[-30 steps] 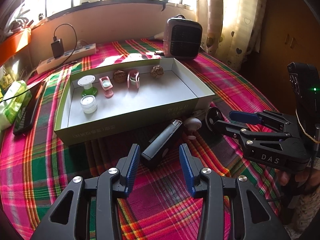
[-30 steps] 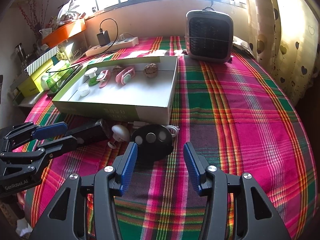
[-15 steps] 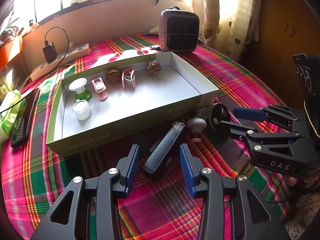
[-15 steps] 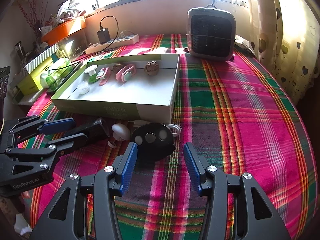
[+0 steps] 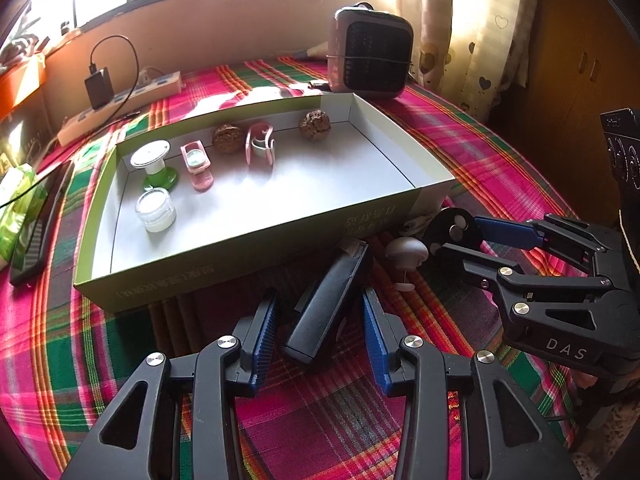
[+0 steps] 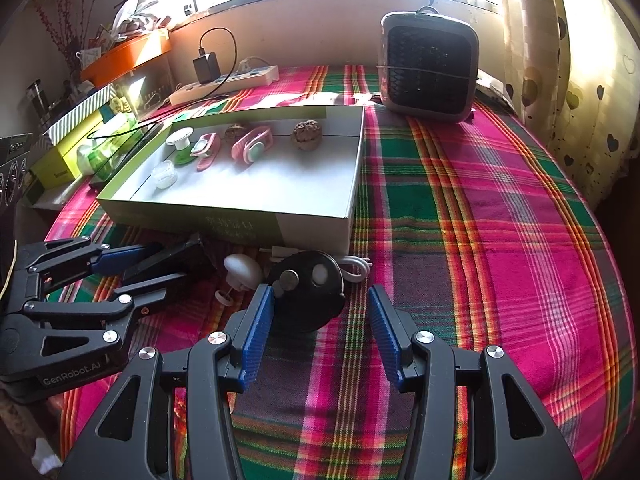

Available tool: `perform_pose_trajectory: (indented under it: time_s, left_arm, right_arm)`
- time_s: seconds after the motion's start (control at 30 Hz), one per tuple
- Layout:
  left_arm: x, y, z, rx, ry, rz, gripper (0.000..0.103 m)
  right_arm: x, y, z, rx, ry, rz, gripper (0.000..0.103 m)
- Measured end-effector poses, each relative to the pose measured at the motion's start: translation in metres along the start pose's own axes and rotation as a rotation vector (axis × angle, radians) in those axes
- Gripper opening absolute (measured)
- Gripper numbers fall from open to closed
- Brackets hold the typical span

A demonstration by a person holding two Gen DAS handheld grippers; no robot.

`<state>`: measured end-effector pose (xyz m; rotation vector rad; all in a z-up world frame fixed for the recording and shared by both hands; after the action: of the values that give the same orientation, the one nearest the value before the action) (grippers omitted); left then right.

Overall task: Organize objects
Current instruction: 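Move left tool to black flashlight while right tool approaches black holed disc, then close left tool on black flashlight while right tool closes on black holed disc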

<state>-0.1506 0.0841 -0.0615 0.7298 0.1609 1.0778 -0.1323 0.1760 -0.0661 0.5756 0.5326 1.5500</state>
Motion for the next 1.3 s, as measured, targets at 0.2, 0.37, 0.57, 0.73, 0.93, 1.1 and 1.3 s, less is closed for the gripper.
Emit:
perform_pose_trajectory:
  time_s: [0.2,0.37,0.57,0.73,0.93,1.1,1.3]
  left_arm:
    - [-0.0019,0.0007,-0.0003,0.012,-0.004,0.016,0.038]
    - [-0.0024,-0.0001,-0.0004,0.014,-0.004,0.019,0.038]
    - [-0.0046,0.0004,0.0008,0.018,0.004,0.024,0.034]
    - [-0.0053,0.0004,0.0012,0.021,0.004,0.028,0.033]
    - [-0.0055,-0.0004,0.0017,0.023,0.006,0.031,0.026]
    - [-0.0066,-0.0012,0.0030,0.027,0.008,0.038,0.024]
    - [-0.0068,-0.0010,0.0033,0.029,0.009,0.041,0.023]
  right_arm:
    - [-0.0033,0.0021,0.0014,0.015,0.003,0.014,0.050]
    - [-0.0022,0.0025,0.0021,0.020,-0.007,0.010,0.040]
    - [-0.0018,0.0017,0.0027,0.021,-0.003,0.007,0.032]
    - [-0.0005,0.0018,0.0036,0.023,-0.008,0.000,0.032]
    - [0.0016,0.0026,0.0058,0.030,-0.006,-0.013,0.032]
    - [0.0005,0.0017,0.0060,0.028,0.000,-0.014,0.032]
    - [0.0018,0.0014,0.0059,0.027,0.002,-0.022,0.032]
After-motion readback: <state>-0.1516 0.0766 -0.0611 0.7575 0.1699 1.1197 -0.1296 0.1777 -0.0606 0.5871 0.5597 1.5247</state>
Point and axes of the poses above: each gripper's, at about its wrist camera, not at the fingertips, and z roughly against the way its jaws point, x to its right, y to its top, the point moved 9 cm from there along -z, roughly the way its jaws point, and after that the axes turned 10 degrees about -y, right-handed, at the moved point
